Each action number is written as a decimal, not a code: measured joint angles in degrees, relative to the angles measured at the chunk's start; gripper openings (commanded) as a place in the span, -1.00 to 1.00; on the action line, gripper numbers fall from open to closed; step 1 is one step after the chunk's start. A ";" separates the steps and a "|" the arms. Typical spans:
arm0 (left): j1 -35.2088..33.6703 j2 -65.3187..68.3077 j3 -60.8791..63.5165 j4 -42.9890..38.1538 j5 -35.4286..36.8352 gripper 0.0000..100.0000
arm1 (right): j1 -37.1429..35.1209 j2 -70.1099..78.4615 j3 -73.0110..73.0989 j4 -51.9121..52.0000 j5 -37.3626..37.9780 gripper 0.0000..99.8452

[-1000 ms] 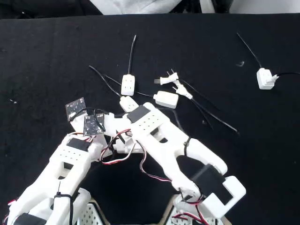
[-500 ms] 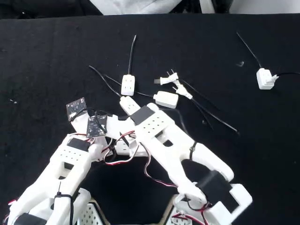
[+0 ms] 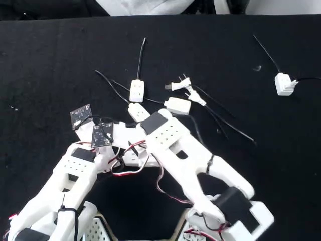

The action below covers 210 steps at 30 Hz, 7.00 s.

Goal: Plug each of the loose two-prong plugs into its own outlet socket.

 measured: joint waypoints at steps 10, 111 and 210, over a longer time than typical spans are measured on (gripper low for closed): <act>0.00 0.00 0.00 0.00 0.00 -0.94 | -0.09 -4.13 -0.18 0.18 0.00 -0.76; -52.31 1.32 -13.71 12.57 1.93 -0.21 | -4.57 16.62 4.40 -19.78 -0.35 -0.43; -49.58 1.41 -8.70 2.81 1.76 -0.21 | 46.15 58.64 -125.54 27.08 -27.08 -0.39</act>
